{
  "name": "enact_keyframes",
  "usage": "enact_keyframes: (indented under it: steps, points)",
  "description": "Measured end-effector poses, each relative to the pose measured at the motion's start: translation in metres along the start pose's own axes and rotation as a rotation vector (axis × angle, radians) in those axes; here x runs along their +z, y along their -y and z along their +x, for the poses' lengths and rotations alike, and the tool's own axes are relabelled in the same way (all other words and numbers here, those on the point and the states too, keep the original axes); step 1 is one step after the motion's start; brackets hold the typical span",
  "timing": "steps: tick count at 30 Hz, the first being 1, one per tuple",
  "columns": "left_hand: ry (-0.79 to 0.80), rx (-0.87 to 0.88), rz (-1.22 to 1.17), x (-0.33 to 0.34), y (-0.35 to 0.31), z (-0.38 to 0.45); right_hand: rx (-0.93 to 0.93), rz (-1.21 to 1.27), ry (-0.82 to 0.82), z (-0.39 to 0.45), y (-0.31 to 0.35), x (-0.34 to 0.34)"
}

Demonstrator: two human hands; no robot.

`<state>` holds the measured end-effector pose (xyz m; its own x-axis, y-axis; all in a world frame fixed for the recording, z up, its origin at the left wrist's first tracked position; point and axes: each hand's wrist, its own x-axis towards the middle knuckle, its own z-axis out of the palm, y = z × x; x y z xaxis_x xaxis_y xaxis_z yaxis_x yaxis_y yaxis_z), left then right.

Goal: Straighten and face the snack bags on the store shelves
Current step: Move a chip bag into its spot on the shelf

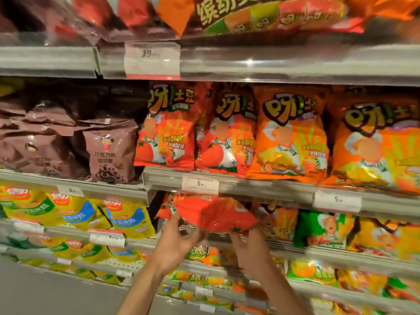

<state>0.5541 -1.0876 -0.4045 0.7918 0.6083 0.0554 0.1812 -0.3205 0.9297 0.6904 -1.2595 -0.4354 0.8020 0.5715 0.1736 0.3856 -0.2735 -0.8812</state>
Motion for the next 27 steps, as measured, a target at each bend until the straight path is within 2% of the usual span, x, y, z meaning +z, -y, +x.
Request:
enact_keyframes:
  steps: [8,12,17,22,27]
  points:
    - [0.105,0.131,-0.061,-0.012,-0.001,0.017,0.08,-0.14,-0.043,0.007,0.019,0.012]
    - [0.117,0.178,-0.005,-0.015,0.003,0.024,0.081,-0.047,0.003,0.009,0.033,0.014]
    - [0.152,0.154,-0.04,-0.004,0.008,0.026,0.106,0.116,0.056,0.001,0.041,0.01]
    - [0.132,0.152,-0.012,0.008,0.008,0.033,0.093,0.315,0.041,0.007,0.039,0.008]
    - [0.148,0.168,-0.027,0.015,0.011,0.037,0.131,0.407,0.048,0.013,0.034,0.011]
